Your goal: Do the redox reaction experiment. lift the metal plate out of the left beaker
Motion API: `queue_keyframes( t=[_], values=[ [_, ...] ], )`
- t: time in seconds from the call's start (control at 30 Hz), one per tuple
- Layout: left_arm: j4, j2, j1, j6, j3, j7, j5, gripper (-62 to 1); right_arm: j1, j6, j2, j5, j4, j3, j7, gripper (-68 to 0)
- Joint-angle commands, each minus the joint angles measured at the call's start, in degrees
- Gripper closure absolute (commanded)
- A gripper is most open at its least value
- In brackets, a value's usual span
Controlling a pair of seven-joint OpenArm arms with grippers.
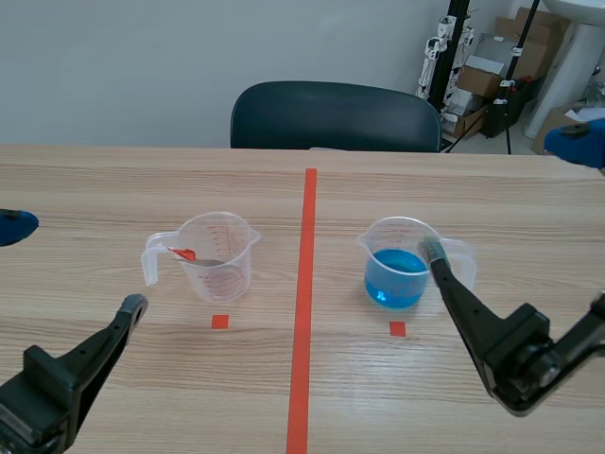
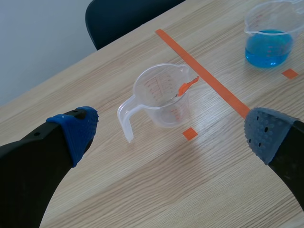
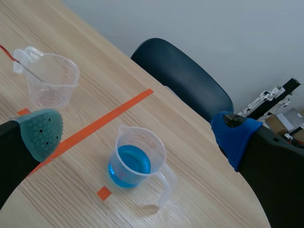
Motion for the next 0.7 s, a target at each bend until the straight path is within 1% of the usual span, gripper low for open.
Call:
queue_keyframes(
  t=[0.0, 0.3, 0.37, 0.4, 0.47, 0.53, 0.6, 0.67],
  values=[
    [0.8, 0.4, -0.2, 0.3, -0.2, -1.0, -0.2, -62.3, 1.2, -0.4, 1.2, 0.4, 0.9, 0.2, 0.8, -67.9],
    [0.8, 0.4, -0.1, 0.3, -0.2, -1.0, -0.2, -62.3, 5.0, -0.3, 5.8, 0.4, 0.9, 0.2, 0.6, -67.9],
    [0.7, 0.4, -0.1, 0.3, -0.2, -1.0, -1.2, -62.3, 5.7, 0.0, 7.0, 0.5, 0.9, 0.2, 0.0, -67.9],
    [0.7, 0.4, -0.1, 0.3, -0.2, -1.0, -1.7, -62.3, 6.2, 0.7, 7.6, 0.5, 0.9, 0.2, -0.6, -67.9],
    [0.3, 0.4, 0.0, 0.3, -0.2, -1.1, -1.7, -62.3, 7.6, 3.5, 8.7, 1.2, 0.9, 0.1, -1.9, -67.9],
    [-0.5, 0.4, 0.0, 0.2, -0.2, -1.5, -1.7, -62.3, 8.9, 5.4, 9.8, 1.9, 0.9, 0.0, -3.1, -67.9],
    [-2.2, 0.4, 0.0, 0.1, -0.2, -2.4, -1.7, -62.3, 10.0, 6.1, 10.9, 2.3, 0.8, -0.2, -3.3, -67.9],
    [-4.8, 0.4, 0.0, 0.1, -0.2, -4.4, -1.7, -62.3, 11.4, 6.2, 12.0, 2.4, 0.8, -1.1, -3.3, -67.9]
  ],
)
